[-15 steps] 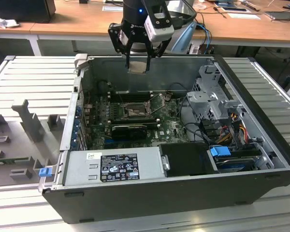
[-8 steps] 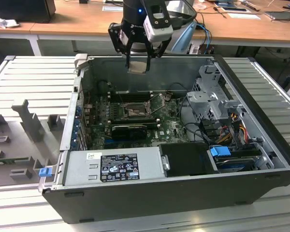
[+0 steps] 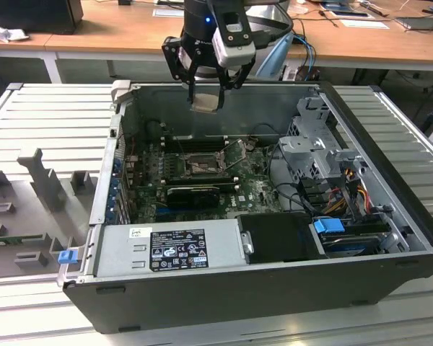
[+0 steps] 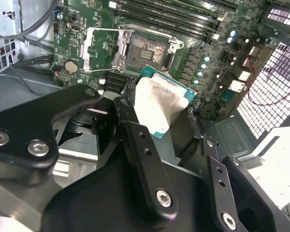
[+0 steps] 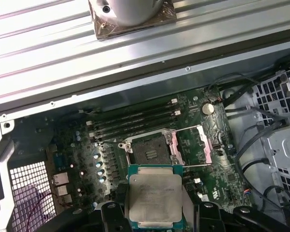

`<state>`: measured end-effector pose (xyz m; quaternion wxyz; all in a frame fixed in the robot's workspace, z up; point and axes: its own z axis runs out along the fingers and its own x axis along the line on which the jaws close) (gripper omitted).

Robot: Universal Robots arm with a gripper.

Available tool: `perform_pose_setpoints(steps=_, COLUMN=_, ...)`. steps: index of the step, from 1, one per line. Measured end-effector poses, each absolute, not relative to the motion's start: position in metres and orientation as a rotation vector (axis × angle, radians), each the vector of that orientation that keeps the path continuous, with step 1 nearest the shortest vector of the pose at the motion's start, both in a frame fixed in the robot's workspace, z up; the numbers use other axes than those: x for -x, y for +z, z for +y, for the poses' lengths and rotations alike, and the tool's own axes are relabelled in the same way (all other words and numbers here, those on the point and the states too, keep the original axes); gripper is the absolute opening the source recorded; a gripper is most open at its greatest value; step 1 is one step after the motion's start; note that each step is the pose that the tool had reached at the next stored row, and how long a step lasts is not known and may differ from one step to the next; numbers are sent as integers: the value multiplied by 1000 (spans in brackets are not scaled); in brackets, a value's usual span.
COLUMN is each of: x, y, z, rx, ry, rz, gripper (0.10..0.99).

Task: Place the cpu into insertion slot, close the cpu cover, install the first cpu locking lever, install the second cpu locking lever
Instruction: 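Place the cpu into insertion slot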

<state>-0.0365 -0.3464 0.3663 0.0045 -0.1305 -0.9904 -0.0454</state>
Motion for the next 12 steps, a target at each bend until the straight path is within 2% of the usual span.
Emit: perform_pose_setpoints(steps=12, x=37, y=365, z=-346, rx=603, ry=-143, rz=-3076, gripper=529)
